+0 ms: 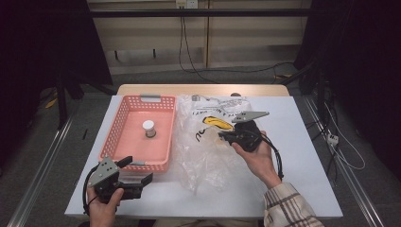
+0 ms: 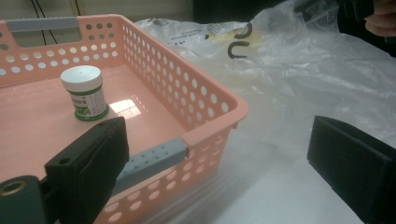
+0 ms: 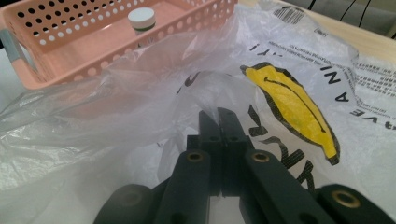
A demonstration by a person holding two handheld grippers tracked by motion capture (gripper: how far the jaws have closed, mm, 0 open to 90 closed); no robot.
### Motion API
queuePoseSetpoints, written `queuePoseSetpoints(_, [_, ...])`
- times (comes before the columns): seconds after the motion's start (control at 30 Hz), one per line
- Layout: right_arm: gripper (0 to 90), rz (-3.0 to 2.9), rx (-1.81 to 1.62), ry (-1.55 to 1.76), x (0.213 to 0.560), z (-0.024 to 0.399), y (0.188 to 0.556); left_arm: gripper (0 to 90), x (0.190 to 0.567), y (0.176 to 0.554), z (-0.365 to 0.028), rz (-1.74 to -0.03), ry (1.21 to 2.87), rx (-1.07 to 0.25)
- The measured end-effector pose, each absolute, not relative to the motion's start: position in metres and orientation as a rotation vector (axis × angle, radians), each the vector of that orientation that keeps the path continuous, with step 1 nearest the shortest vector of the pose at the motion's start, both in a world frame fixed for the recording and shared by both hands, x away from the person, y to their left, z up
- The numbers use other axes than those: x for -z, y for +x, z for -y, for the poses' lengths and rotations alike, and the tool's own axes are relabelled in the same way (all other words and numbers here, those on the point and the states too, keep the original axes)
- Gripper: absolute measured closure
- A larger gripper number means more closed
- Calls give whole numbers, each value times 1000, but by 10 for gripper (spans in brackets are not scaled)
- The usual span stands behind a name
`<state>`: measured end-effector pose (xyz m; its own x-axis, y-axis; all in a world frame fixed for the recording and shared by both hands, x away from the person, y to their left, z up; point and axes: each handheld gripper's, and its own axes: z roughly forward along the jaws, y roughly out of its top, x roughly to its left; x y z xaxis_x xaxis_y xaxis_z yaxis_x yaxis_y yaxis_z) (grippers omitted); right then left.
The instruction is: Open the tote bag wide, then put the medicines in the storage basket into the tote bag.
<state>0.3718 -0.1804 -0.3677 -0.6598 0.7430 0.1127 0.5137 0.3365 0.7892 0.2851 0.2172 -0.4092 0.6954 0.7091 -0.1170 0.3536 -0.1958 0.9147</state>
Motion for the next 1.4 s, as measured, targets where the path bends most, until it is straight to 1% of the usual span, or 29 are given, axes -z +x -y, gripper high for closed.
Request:
queuePoseSetpoints(0.5, [900,-2247,-1302,1087,353,190,371,53,409,285,-220,-843,1793,-392])
queuePoseSetpoints(0.87, [900,-2256,-1332,1075,355,190,373,53,410,284,-219,-849,1817,-400])
queuePoseSetpoints(1.07, [900,-2263,-1338,1080,357,190,375,59,411,283,-216,-838,1842,-377])
queuePoseSetpoints(1.17, [900,-2266,-1341,1084,357,190,375,70,408,283,-215,-835,1852,-387])
queuePoseSetpoints(1.23, [900,-2268,-1337,1075,357,190,375,70,403,282,-214,-828,1873,-416])
queuePoseSetpoints(1.4, [900,-2275,-1352,1055,356,189,372,78,389,291,-208,-814,1910,-420])
